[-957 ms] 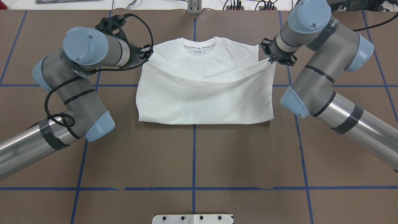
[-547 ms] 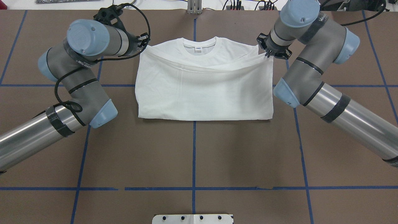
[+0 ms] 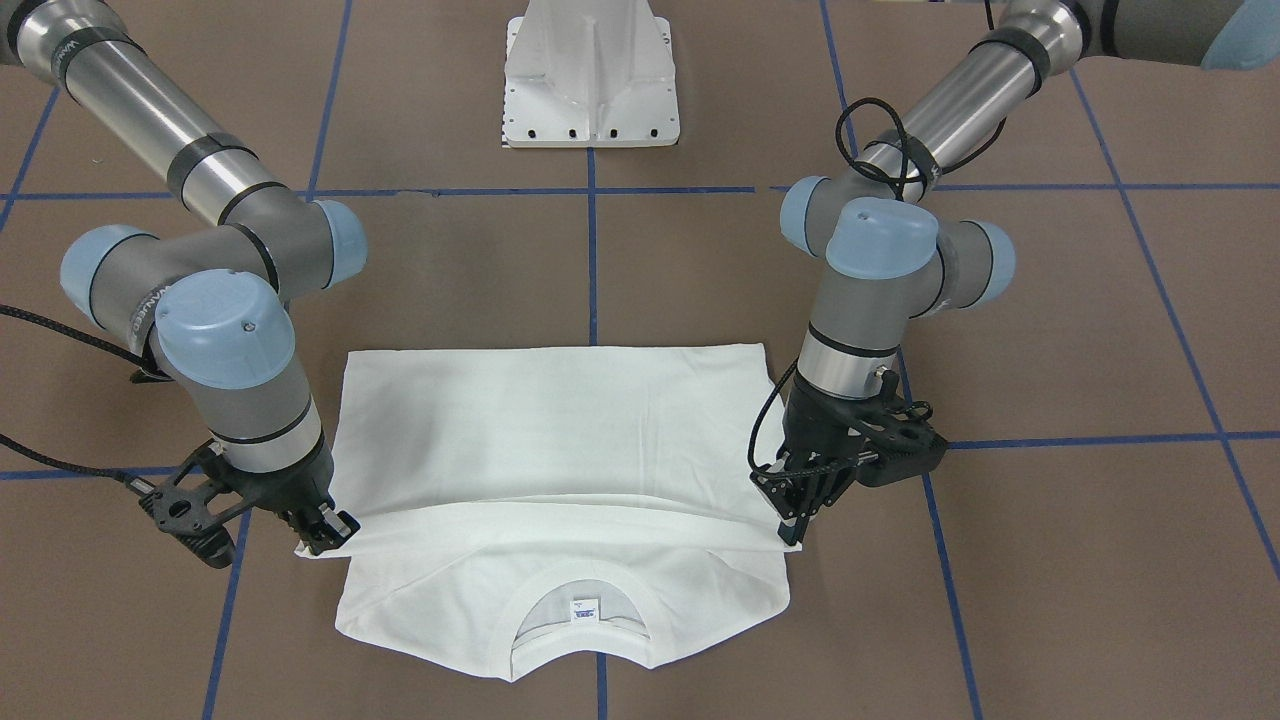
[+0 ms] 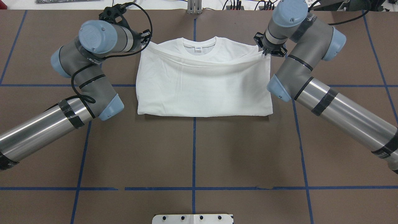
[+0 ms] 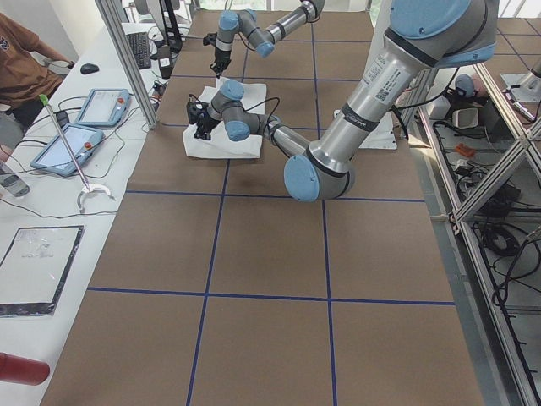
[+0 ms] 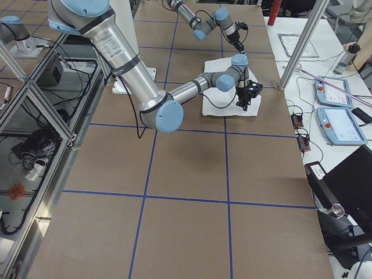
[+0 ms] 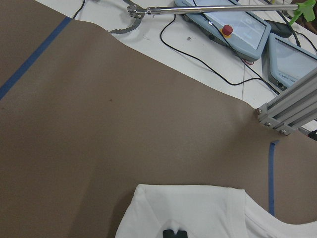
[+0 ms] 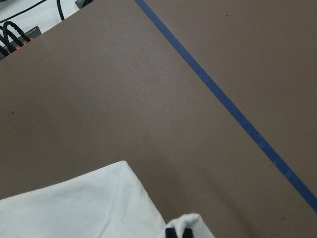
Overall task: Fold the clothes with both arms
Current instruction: 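Release the hem near the collar and hold both grippers above the shirt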
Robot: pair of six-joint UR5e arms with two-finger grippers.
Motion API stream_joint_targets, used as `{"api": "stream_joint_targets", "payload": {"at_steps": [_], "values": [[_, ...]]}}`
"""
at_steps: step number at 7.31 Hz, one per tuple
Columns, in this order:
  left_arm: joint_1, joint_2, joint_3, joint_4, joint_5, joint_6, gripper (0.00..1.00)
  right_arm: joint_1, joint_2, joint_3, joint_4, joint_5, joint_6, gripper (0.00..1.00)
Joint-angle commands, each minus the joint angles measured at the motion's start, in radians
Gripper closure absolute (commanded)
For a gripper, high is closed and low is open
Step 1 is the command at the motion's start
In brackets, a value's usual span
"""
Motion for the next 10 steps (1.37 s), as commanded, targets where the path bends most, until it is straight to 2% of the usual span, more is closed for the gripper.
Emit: {"api": "stream_joint_targets", "payload": {"at_steps": [1,6,7,8,9,10], "values": [[0.000,-0.013,0.038,-0.014,0.003,0.000,1.00,-0.002,0.047,-0.063,0.006,0.000,0.002,1.00],[-0.003,-0.007,0.079,-0.016,0.017,-0.001,1.00,0.001,0.058,-0.127,0.066,-0.017,0.002,1.00],[-0.005,0.000,0.078,-0.016,0.017,-0.001,0.95,0.001,0.059,-0.127,0.066,-0.019,0.003,1.00],[-0.003,0.008,0.078,-0.017,0.015,-0.001,0.90,0.000,0.059,-0.128,0.066,-0.019,0.005,0.62],[-0.005,0.023,0.075,-0.043,0.015,-0.001,0.78,-0.002,0.064,-0.133,0.070,-0.019,0.005,0.39],[-0.006,0.037,0.076,-0.083,0.013,0.002,0.58,-0.002,0.079,-0.151,0.070,-0.019,0.005,0.23]]}}
